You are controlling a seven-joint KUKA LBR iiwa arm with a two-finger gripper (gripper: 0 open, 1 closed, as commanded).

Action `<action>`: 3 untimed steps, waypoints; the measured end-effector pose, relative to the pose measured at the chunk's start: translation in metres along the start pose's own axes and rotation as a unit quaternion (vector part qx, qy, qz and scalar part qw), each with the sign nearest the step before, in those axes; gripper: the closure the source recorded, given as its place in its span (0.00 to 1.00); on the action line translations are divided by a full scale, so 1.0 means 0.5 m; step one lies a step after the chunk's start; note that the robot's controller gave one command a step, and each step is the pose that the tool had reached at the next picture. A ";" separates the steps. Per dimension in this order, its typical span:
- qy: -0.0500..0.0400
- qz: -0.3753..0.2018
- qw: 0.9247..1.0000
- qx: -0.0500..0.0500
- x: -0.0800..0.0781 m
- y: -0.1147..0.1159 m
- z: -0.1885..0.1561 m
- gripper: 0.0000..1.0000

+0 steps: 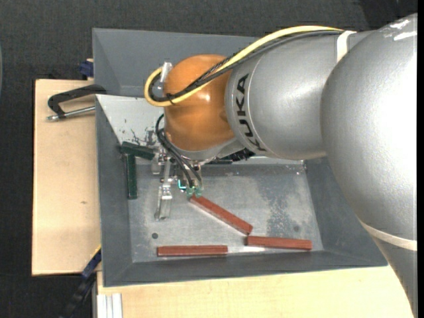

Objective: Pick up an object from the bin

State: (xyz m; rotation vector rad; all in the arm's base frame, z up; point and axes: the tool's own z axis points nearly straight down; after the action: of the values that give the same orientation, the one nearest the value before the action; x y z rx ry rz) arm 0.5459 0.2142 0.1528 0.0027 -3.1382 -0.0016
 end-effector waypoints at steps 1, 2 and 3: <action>-0.007 0.042 0.999 -0.003 0.017 -0.026 0.040 0.00; -0.001 0.065 0.998 0.000 0.057 -0.029 0.122 0.00; 0.000 -0.037 0.999 0.001 0.075 -0.063 0.029 0.00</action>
Offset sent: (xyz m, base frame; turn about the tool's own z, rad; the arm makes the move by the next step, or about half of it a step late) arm -0.0441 -0.0033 -0.0828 -0.0770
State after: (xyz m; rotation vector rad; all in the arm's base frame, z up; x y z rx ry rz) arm 0.5084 0.1826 0.1386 0.1188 -3.1355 0.0003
